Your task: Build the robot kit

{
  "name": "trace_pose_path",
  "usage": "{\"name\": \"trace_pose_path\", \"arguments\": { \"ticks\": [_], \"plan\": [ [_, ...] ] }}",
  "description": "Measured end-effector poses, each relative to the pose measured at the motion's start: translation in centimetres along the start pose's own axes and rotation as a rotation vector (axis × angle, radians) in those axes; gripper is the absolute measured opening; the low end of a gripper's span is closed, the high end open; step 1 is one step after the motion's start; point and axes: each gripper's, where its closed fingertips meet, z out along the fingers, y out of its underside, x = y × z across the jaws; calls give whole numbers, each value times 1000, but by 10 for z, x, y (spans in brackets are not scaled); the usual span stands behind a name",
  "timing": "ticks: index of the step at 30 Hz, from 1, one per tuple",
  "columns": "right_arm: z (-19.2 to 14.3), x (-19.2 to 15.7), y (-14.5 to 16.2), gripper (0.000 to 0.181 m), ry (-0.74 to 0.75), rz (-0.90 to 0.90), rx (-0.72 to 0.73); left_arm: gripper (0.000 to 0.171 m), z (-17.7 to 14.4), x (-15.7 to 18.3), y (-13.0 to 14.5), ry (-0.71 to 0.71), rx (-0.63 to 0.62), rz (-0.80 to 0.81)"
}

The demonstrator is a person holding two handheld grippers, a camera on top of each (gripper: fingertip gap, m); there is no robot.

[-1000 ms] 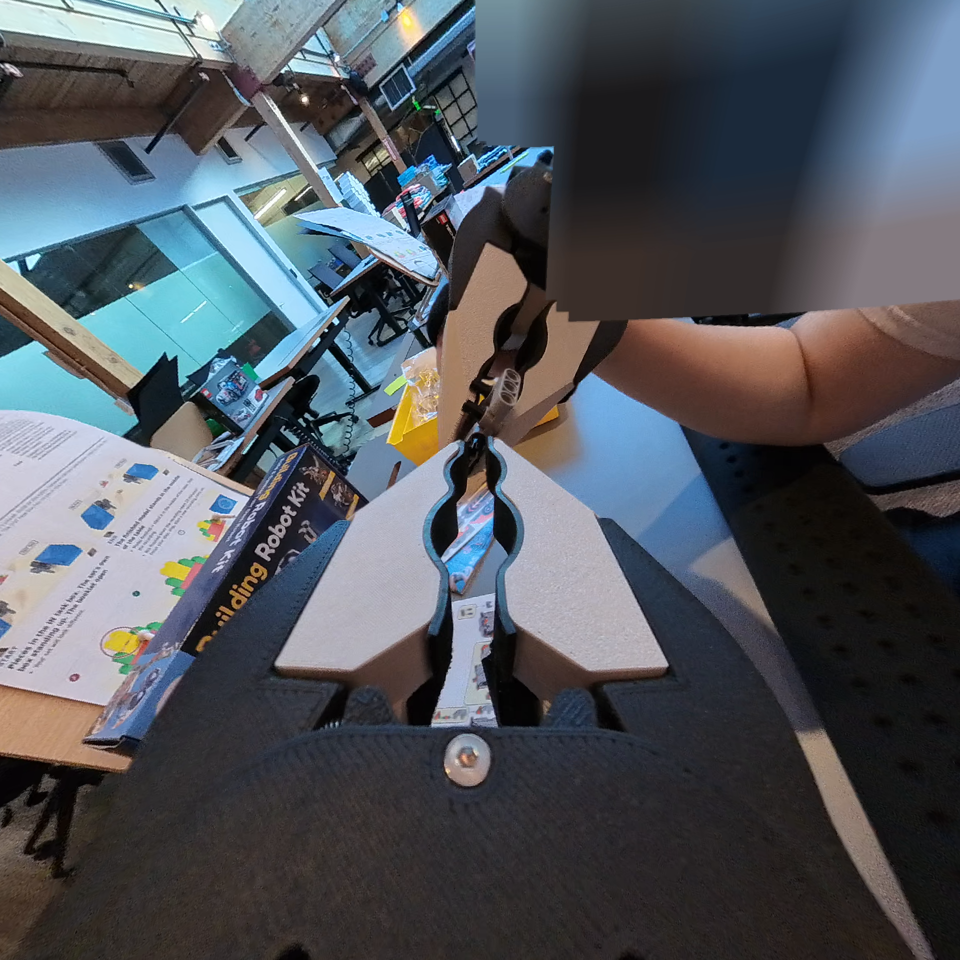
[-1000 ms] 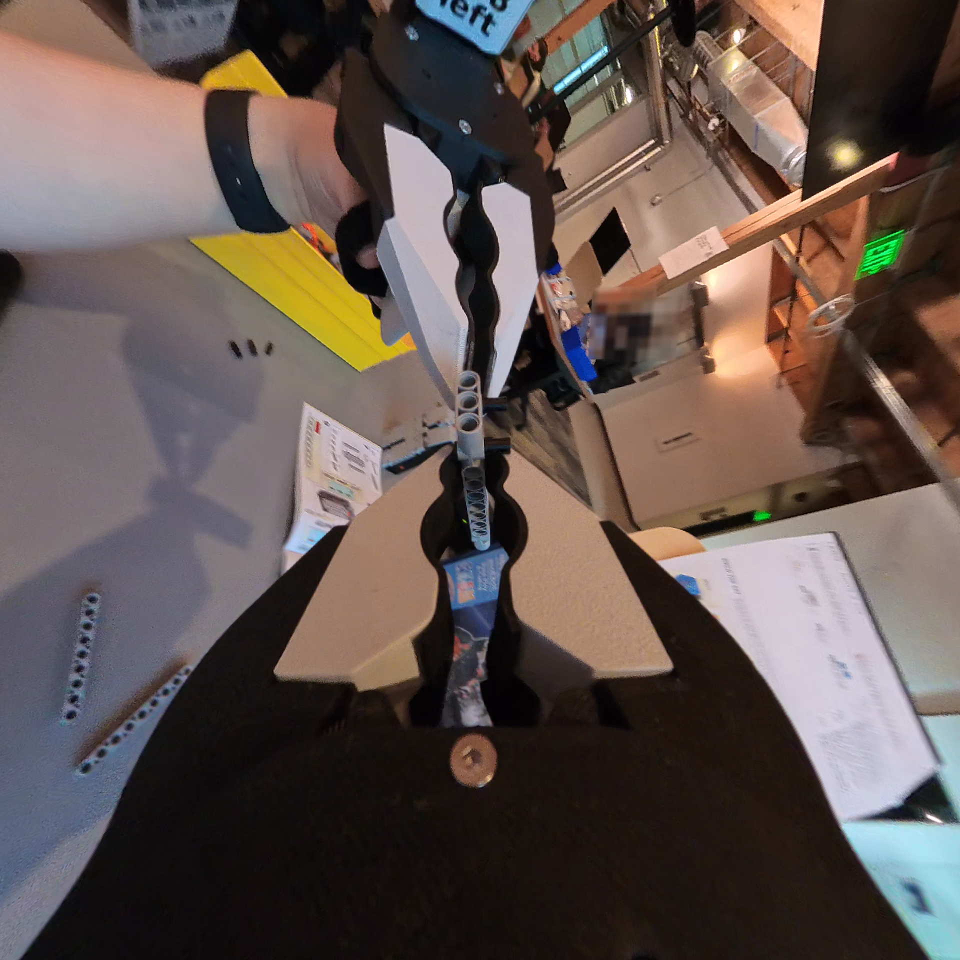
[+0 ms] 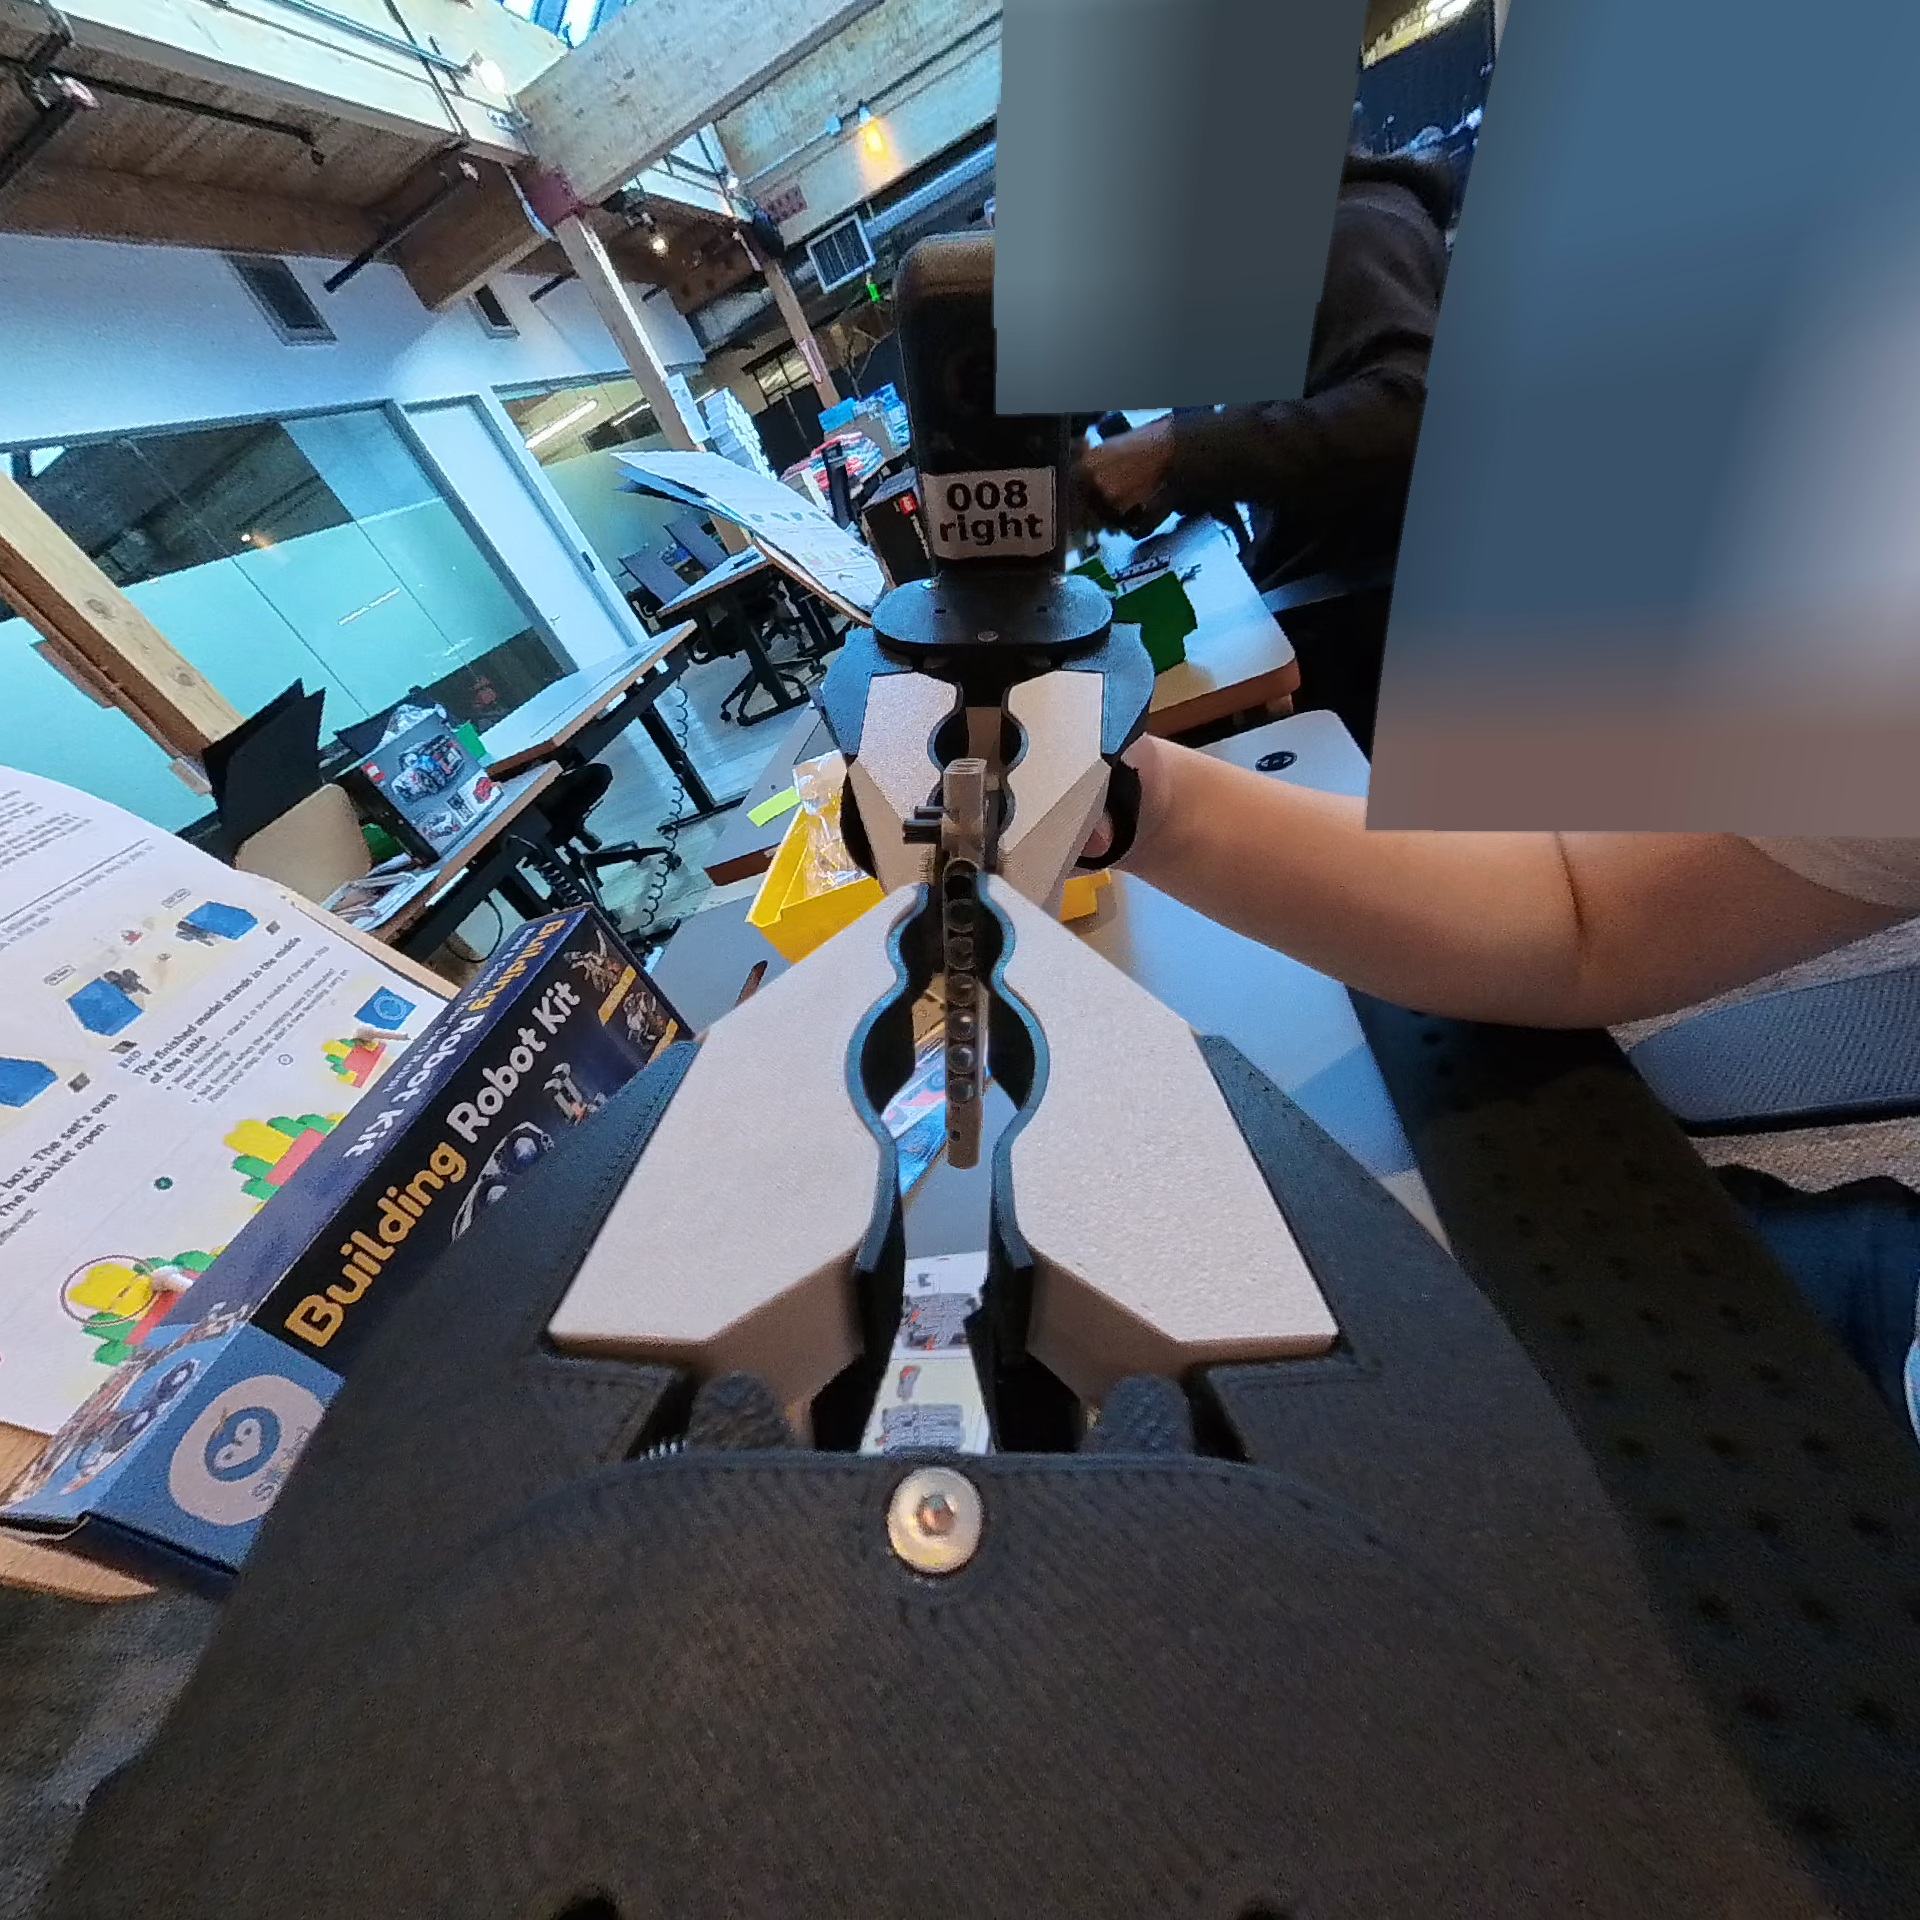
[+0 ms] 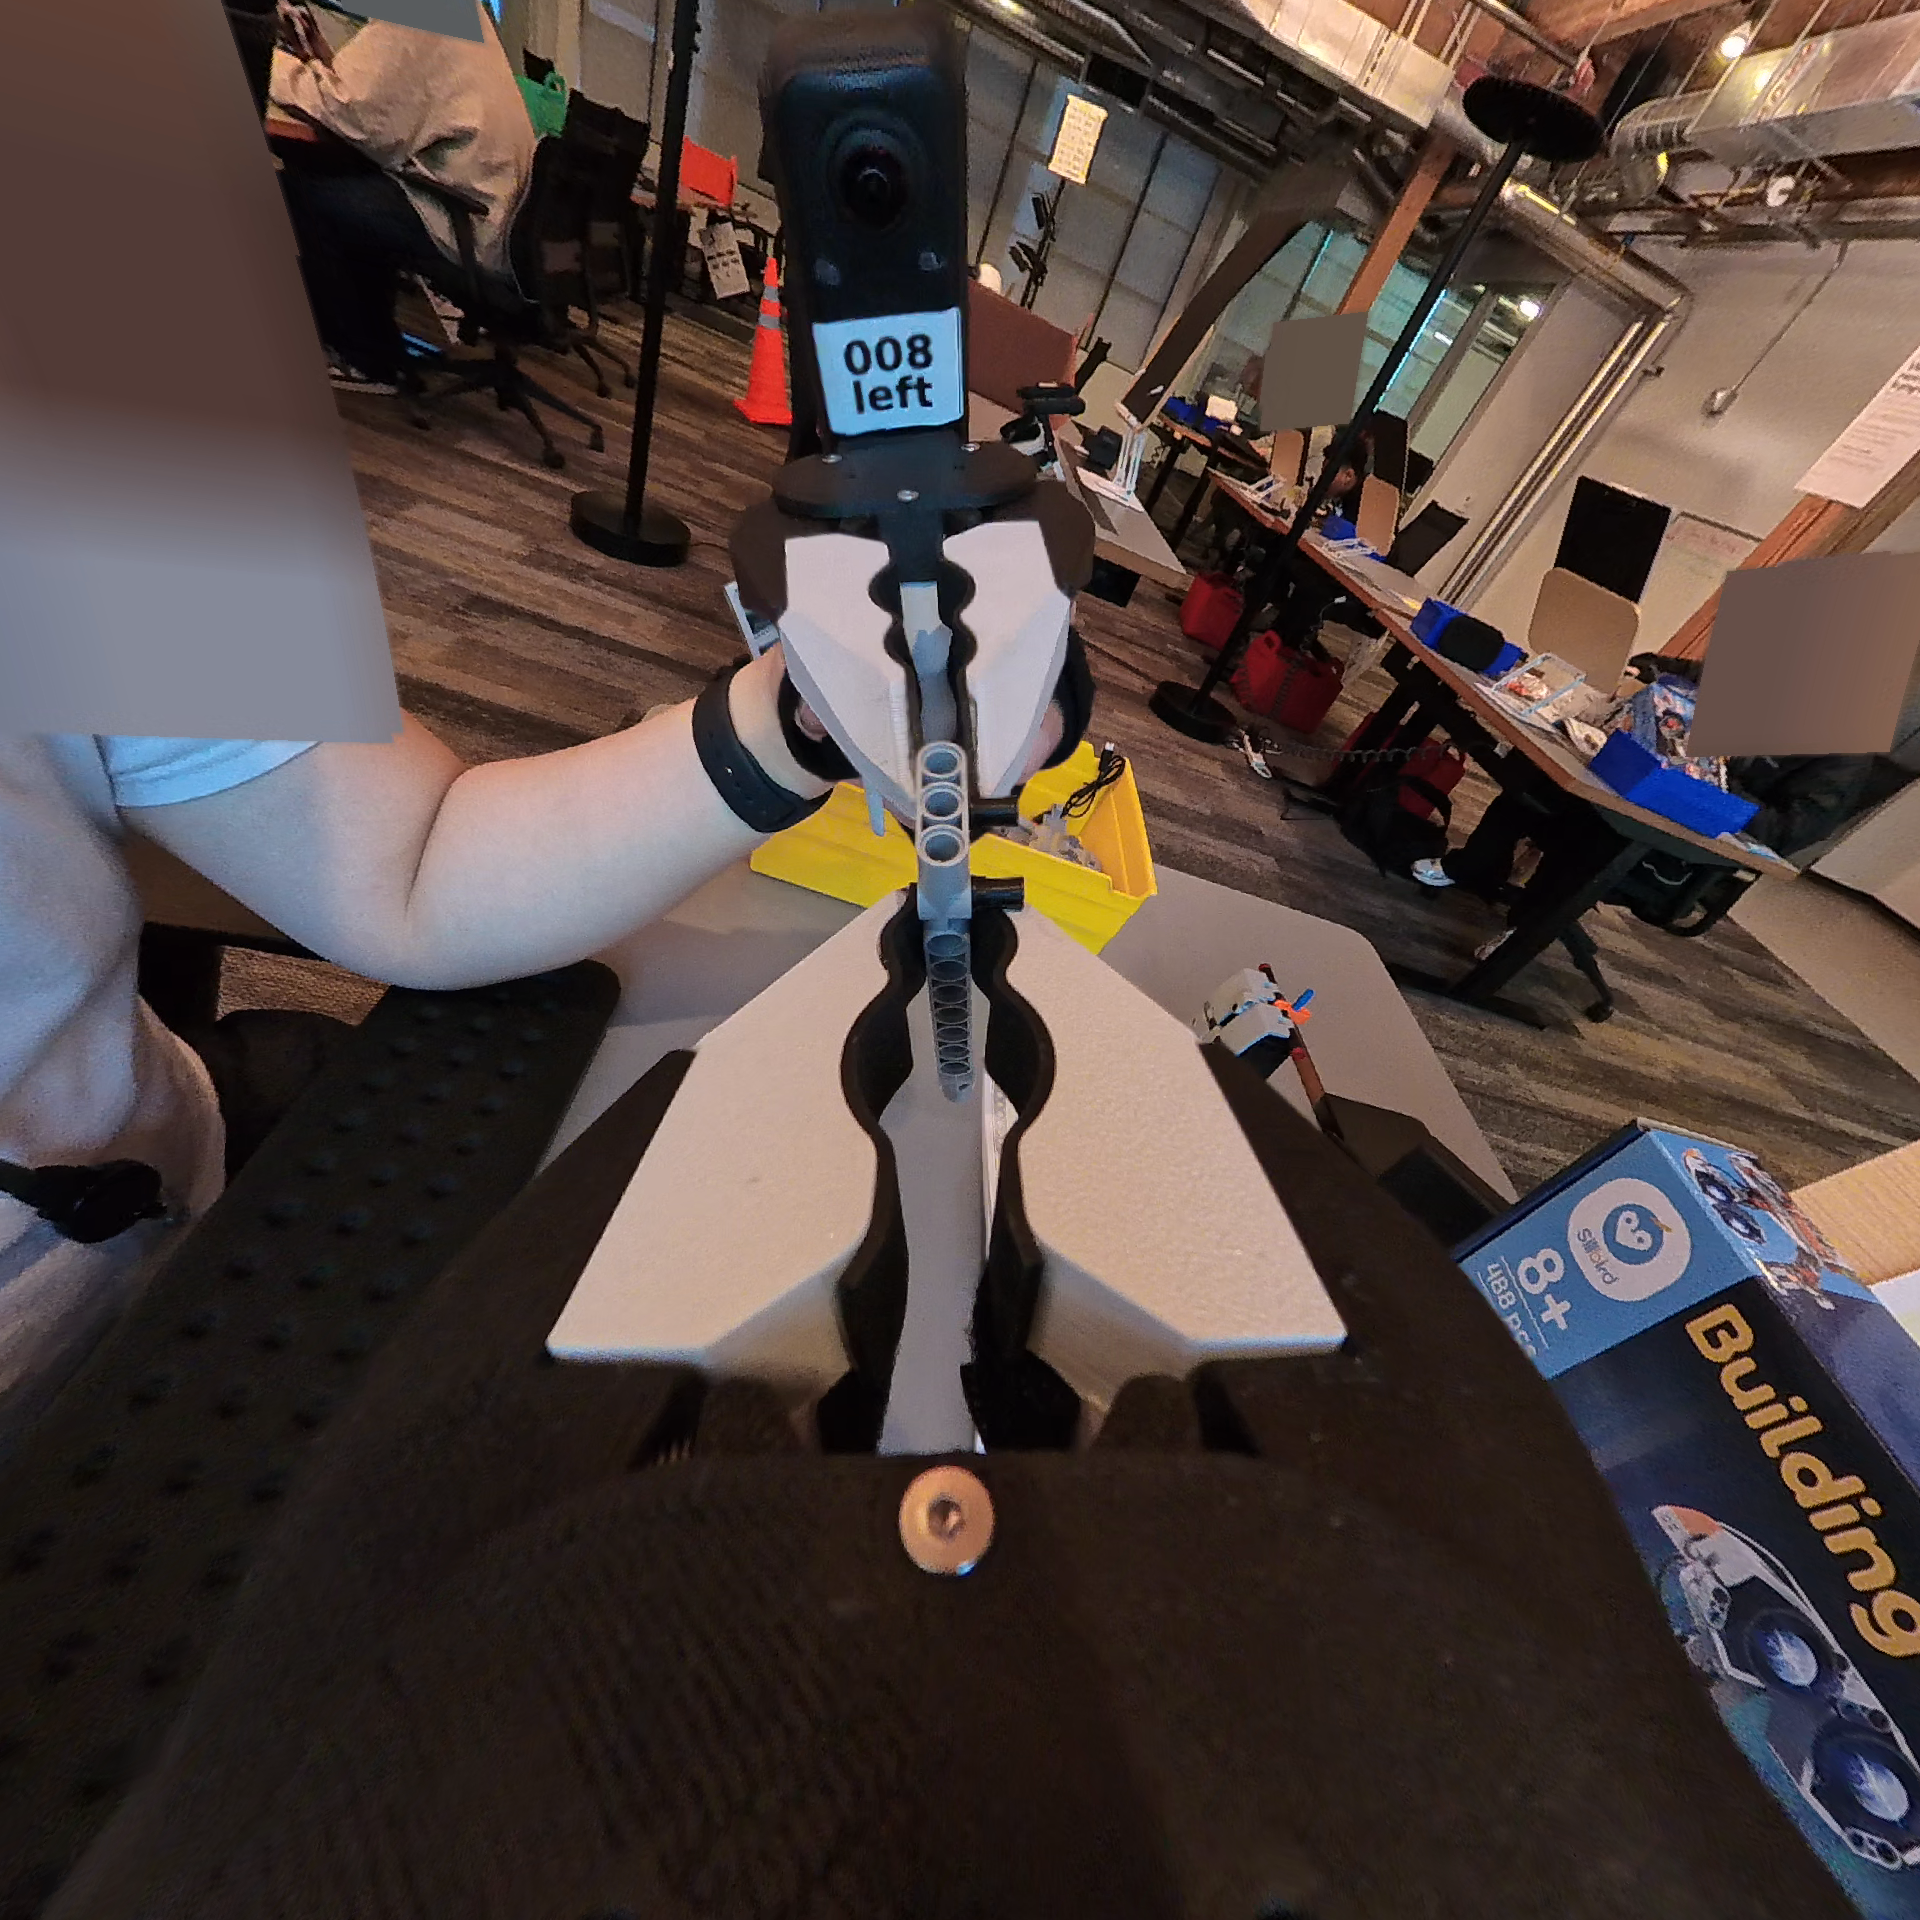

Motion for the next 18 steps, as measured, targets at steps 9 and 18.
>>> {"name": "trace_pose_path", "arguments": {
  "ticks": [9, 18],
  "plan": [
    [3, -2, 11, 7, -21, 29, -70, 2, 0, 3, 11, 49, -75, -40],
    [7, 6, 16, 7, 5, 65, -73, 2, -2, -6, 18, 4, -76, -56]
  ]
}}
